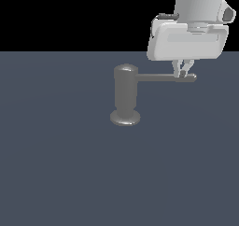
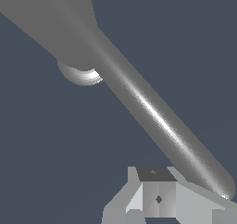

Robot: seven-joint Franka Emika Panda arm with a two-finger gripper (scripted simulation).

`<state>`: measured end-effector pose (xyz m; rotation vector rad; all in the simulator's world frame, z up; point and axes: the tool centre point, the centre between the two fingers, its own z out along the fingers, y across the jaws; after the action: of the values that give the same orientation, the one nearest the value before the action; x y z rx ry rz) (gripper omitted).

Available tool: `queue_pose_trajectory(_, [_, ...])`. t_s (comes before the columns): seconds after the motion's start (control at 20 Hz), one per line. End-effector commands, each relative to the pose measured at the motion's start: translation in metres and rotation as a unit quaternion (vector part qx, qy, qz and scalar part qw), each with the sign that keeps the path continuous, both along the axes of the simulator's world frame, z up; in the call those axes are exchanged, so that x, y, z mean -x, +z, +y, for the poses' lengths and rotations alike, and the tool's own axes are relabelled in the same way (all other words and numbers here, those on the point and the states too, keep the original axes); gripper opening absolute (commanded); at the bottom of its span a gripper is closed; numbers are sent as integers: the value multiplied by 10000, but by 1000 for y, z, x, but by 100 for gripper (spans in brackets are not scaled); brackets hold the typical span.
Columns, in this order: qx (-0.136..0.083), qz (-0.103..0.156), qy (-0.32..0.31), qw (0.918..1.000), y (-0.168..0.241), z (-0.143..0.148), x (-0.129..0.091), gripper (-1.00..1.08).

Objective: Turn on the faucet by rotating a designated handle.

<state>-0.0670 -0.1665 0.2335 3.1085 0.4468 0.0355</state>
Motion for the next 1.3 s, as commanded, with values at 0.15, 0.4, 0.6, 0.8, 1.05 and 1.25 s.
queue_pose_trajectory(0.15, [14,-1,-4,10000,-2,-7,-17,-100])
queue_pose_trajectory(0.4, [13,11,-20,10000,-3,-14,-31,-100])
queue_pose_trajectory(0.6, [13,20,-31,10000,-4,-20,-41,-100])
queue_pose_trajectory(0.8, [12,29,-43,10000,-4,-25,-52,-100])
queue_pose_trajectory(1.05, [12,41,-59,10000,-5,-32,-64,-100])
queue_pose_trajectory(1.25, [11,50,-70,10000,-6,-37,-75,-100])
